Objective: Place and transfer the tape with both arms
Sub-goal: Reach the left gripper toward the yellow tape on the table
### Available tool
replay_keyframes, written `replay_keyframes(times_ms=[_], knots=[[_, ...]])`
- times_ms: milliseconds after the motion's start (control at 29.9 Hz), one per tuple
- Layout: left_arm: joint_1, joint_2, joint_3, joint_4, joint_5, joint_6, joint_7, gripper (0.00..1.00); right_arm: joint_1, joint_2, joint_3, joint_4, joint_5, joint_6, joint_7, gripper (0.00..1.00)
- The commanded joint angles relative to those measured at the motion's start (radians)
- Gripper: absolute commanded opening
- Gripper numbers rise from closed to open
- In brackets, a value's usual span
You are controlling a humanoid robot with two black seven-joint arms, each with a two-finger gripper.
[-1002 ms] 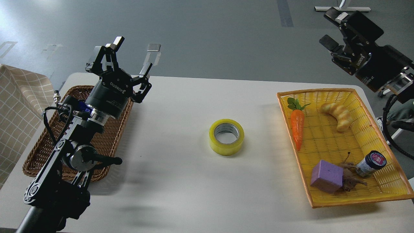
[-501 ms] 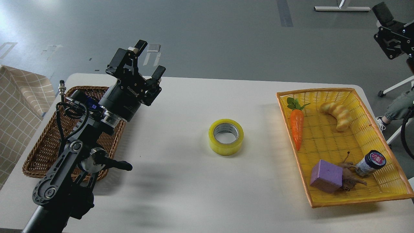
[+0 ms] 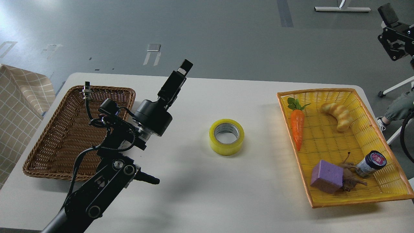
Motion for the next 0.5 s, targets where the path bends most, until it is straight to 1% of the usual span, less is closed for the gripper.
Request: replay_keyframes(times_ms=[0, 33, 67, 134, 200, 301, 468], knots=[[-0.029, -0.013, 0.026, 0.057, 0.231, 0.151, 0.014, 0.99, -0.008, 0.019, 0.056, -0.003, 0.036, 0.0, 0.001, 1.0], [-0.032, -0.014, 0.039, 0.068, 0.307, 0.16, 0.056, 0.99, -0.008, 0.02, 0.061, -0.006, 0.05, 0.0, 0.001, 1.0], [-0.032, -0.014, 0.04, 0.068, 0.307, 0.16, 0.057, 0.99, -0.008, 0.02, 0.061, -0.006, 0.05, 0.0, 0.001, 1.0], [-0.044, -0.022, 0.078, 0.069, 0.324, 0.154, 0.217, 0.99, -0.011, 0.019, 0.063, -0.012, 0.07, 0.0, 0.001, 1.0], [-0.067, -0.025, 0.096, 0.074, 0.326, 0.152, 0.274, 0.99, -0.015, 0.019, 0.063, -0.026, 0.07, 0.0, 0.001, 1.0], [-0.063, -0.028, 0.099, 0.083, 0.327, 0.147, 0.27, 0.99, -0.018, 0.019, 0.063, -0.043, 0.07, 0.0, 0.001, 1.0], [-0.063, -0.008, 0.162, 0.082, 0.333, 0.134, 0.271, 0.98, -0.017, 0.017, 0.064, -0.066, 0.07, 0.0, -0.003, 1.0]])
